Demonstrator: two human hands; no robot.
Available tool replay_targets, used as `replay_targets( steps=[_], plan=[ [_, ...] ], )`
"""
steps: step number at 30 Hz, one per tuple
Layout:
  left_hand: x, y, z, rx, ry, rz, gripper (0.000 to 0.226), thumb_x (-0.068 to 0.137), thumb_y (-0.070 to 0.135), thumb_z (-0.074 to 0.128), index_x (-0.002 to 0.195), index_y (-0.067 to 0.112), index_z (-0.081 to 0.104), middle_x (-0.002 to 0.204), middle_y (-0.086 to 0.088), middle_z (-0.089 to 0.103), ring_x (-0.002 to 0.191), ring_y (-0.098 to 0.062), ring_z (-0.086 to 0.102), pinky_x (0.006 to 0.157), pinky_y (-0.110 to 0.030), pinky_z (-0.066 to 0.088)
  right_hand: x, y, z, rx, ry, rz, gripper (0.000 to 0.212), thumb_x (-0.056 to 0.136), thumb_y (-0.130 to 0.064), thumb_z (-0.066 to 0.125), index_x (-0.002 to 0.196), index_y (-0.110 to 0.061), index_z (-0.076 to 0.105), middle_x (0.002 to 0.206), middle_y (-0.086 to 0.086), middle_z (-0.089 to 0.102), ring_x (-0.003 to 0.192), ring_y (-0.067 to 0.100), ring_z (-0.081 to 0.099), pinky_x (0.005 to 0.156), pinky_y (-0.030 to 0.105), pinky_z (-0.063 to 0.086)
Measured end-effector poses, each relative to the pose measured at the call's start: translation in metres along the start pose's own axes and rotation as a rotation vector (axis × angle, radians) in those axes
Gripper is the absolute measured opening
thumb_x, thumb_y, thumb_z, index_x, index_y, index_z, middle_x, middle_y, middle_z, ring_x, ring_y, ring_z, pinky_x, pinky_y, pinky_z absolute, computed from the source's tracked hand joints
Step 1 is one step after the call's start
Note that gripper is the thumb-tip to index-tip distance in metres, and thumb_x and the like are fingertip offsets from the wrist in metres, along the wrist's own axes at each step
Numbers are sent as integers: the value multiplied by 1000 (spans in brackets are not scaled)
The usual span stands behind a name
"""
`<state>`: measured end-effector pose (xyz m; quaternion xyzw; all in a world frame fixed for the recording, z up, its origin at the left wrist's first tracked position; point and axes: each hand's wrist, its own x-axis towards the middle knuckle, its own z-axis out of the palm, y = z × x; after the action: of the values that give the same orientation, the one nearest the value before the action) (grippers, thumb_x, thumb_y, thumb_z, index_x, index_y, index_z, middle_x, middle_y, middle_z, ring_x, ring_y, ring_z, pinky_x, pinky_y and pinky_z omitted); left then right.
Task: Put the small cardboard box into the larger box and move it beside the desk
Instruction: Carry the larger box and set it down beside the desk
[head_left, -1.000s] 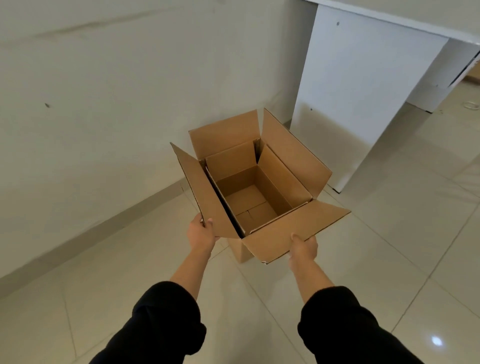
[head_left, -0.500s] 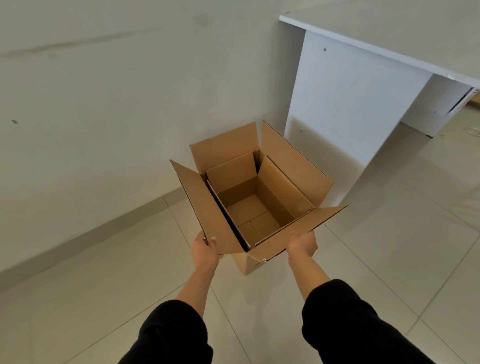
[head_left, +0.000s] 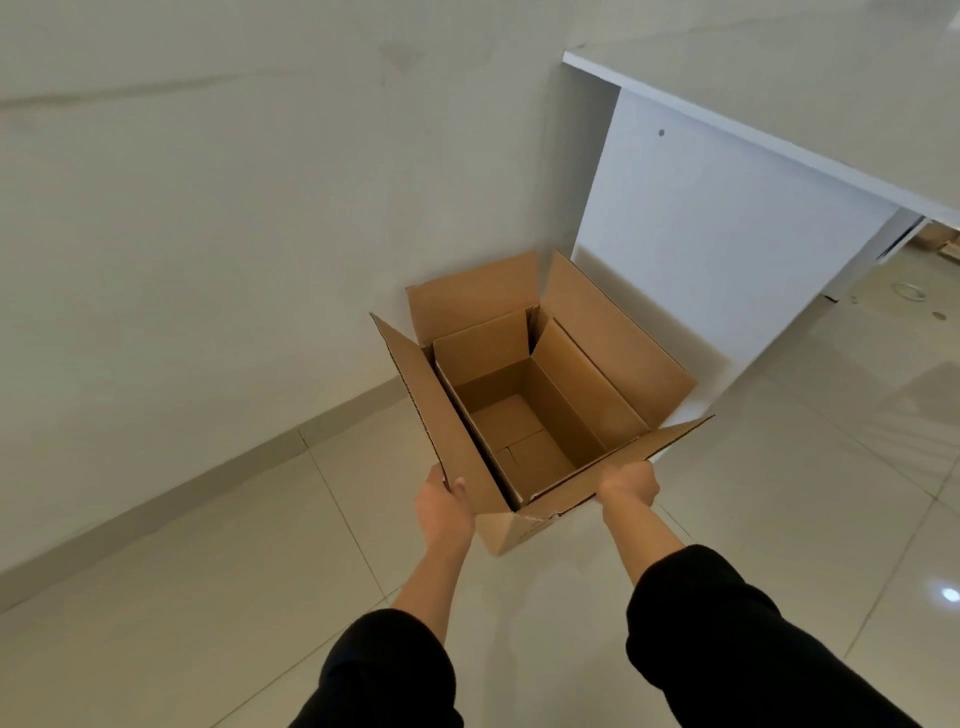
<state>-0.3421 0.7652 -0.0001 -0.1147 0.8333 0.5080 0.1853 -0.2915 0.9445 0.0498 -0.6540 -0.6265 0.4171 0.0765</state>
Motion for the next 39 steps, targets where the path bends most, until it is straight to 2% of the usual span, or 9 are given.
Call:
replay_targets(
  steps=[8, 17, 21, 24, 26, 30, 33, 36, 39],
  plan=[
    [8, 16, 32, -104, 35, -13, 34, 97, 10, 48, 131, 8, 51, 124, -15, 64, 110, -33, 62, 90, -50, 56, 45, -29, -9, -56, -49, -76, 28, 95, 1, 44, 122, 7, 50, 124, 29, 56, 110, 41, 58, 87, 42, 50],
    [14, 42, 73, -108, 161, -13, 30, 97, 14, 48, 124, 3, 54, 119, -16, 65, 104, -34, 64, 87, -49, 58, 104, -3, -32, 73, -149, -150, 43, 96, -7, 48, 135, 9, 37, 133, 29, 51, 122, 42, 51, 98, 42, 44],
    [-21, 51, 87, -194, 202, 18, 50, 96, 17, 53, 143, 8, 37, 122, -16, 63, 107, -32, 65, 90, -48, 57, 107, 17, -35, 187, -289, -212, 50, 95, -12, 50, 139, 2, 32, 134, 28, 51, 118, 43, 55, 100, 46, 47],
    [-54, 50, 102, -265, 239, 23, 63, 95, 17, 54, 149, 11, 22, 101, -9, 63, 107, -31, 64, 95, -49, 54, 118, 37, -37, 243, -365, -312, 59, 92, -23, 52, 144, -17, 25, 140, 22, 48, 113, 40, 60, 96, 51, 51],
    [-77, 42, 114, -255, 243, 39, 64, 95, 15, 53, 150, 11, 20, 97, -7, 61, 109, -31, 62, 96, -49, 52, 121, 48, -50, 257, -375, -392, 64, 95, -27, 49, 149, -22, 15, 147, 19, 40, 121, 40, 55, 100, 52, 47],
    [-126, 24, 146, -42, 274, 161, 53, 96, 14, 49, 146, 11, 31, 134, -13, 55, 124, -30, 52, 105, -42, 45, 131, 71, -88, 139, -245, -768, 66, 94, -11, 51, 151, -17, 17, 154, 13, 26, 137, 34, 38, 106, 49, 43],
    [-153, 25, 174, 243, 340, 446, 49, 96, 18, 48, 143, 12, 36, 145, -8, 43, 133, -23, 43, 107, -37, 40, 155, 77, -109, -193, -141, -1176, 69, 87, -3, 60, 146, -16, 27, 153, 10, 29, 141, 31, 29, 109, 47, 41],
    [-148, 48, 194, 526, 271, 635, 64, 92, 36, 55, 147, 15, 30, 153, -4, 34, 143, -22, 29, 117, -39, 30, 175, 56, -116, -444, -141, -1407, 71, 86, 0, 60, 147, -15, 27, 157, 11, 25, 147, 33, 12, 118, 49, 23],
    [-123, 73, 214, 865, 184, 597, 80, 87, 38, 63, 149, 11, 21, 157, -9, 28, 149, -29, 14, 122, -43, 10, 190, 30, -113, -662, -143, -1536, 74, 86, 2, 59, 149, -16, 24, 159, 11, 20, 149, 31, 4, 122, 47, 8]
  ],
)
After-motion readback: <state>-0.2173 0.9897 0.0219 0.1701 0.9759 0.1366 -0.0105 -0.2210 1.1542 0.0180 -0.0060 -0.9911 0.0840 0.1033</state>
